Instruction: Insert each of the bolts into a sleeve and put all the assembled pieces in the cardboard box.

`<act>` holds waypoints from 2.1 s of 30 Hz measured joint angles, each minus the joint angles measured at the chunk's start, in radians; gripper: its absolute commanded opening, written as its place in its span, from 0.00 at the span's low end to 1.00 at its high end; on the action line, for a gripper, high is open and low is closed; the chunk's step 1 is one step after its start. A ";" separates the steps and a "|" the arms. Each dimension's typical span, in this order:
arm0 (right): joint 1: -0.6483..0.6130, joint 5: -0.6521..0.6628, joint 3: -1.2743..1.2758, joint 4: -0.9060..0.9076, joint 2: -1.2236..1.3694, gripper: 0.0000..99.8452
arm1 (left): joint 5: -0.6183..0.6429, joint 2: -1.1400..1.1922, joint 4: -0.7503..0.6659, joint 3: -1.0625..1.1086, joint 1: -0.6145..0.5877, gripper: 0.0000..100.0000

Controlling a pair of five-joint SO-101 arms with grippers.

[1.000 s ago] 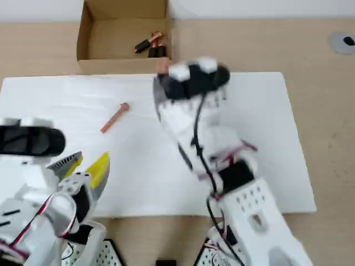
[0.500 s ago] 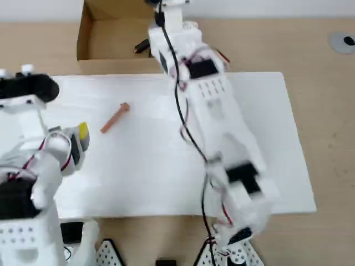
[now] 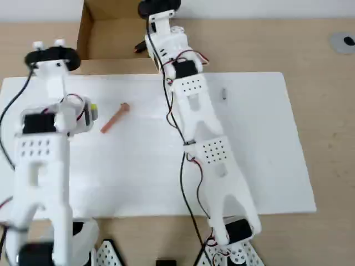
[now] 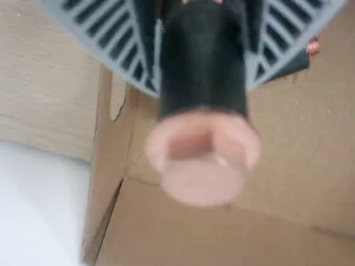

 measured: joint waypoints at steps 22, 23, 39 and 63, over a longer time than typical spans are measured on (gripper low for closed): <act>0.000 0.061 -0.015 0.008 0.028 0.28 | -0.124 0.578 0.127 -0.390 0.135 0.18; 0.000 0.061 -0.020 0.018 0.028 0.28 | -0.146 0.583 0.127 -0.390 0.144 0.18; 0.077 0.061 -0.068 0.143 -0.018 0.28 | -0.408 0.723 0.014 -0.391 0.175 0.18; 0.252 0.058 -0.071 1.073 -0.802 0.28 | -0.195 0.548 -0.114 -0.288 0.141 0.18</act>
